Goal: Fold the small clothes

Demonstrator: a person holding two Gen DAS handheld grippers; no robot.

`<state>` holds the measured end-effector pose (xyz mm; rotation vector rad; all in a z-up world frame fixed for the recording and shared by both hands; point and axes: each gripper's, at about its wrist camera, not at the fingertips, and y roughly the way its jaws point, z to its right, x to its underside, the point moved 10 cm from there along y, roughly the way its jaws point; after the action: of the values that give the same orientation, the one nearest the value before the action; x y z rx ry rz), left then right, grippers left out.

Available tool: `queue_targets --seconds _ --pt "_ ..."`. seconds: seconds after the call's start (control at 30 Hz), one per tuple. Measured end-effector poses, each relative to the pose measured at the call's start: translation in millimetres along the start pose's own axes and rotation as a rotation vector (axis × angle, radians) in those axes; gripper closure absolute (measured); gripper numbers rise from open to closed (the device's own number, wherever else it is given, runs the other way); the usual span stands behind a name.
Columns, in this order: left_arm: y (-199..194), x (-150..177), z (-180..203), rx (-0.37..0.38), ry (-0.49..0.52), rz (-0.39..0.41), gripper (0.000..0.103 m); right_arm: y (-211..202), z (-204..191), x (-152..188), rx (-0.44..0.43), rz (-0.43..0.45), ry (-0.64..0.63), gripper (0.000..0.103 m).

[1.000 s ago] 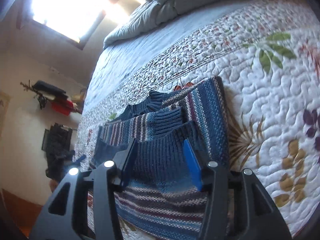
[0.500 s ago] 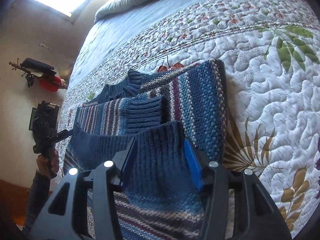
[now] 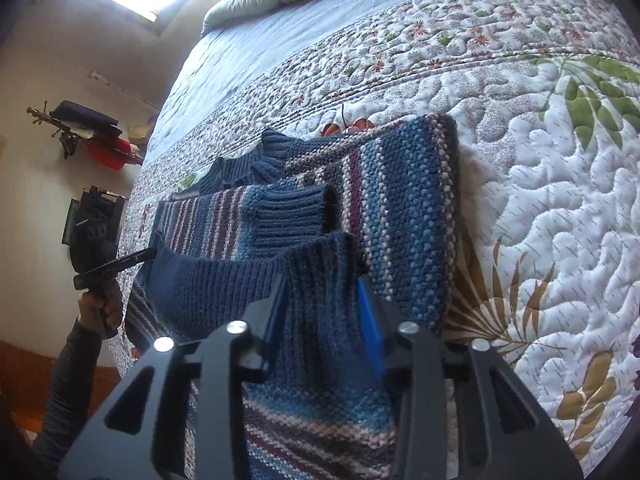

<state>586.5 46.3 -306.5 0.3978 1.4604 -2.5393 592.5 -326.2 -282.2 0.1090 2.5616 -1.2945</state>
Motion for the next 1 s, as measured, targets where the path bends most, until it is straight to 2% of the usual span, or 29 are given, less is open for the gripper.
queue_targets --seconds 0.1,0.23,0.27,0.3,0.57,0.8,1.0 --pt "-4.3 0.2 3.6 -0.016 0.026 0.054 0.093 -2.9 2.4 1.2 -0.003 0.010 -0.004 0.079" --pt "-11.0 0.3 7.6 -0.019 0.047 0.099 0.094 -4.2 1.3 3.2 -0.014 0.016 -0.014 0.078" --pt "-13.5 -0.7 8.1 -0.018 0.046 0.108 0.094 -4.2 1.5 3.5 -0.005 0.019 -0.022 0.080" --pt "-17.2 -2.5 9.7 -0.018 0.045 0.122 0.094 -4.9 1.0 3.5 0.006 0.027 -0.034 0.094" --pt "-55.9 -15.9 28.8 0.008 0.064 0.236 0.095 -39.4 -14.0 -4.7 0.040 0.126 -0.073 0.094" --pt "-87.0 -56.4 34.5 0.005 0.055 0.316 0.095 -61.2 -35.4 -44.2 0.087 0.223 -0.091 0.094" --pt "-71.8 -104.5 23.3 -0.076 0.020 0.299 0.095 -46.1 -34.0 -91.7 0.179 0.244 -0.070 0.094"
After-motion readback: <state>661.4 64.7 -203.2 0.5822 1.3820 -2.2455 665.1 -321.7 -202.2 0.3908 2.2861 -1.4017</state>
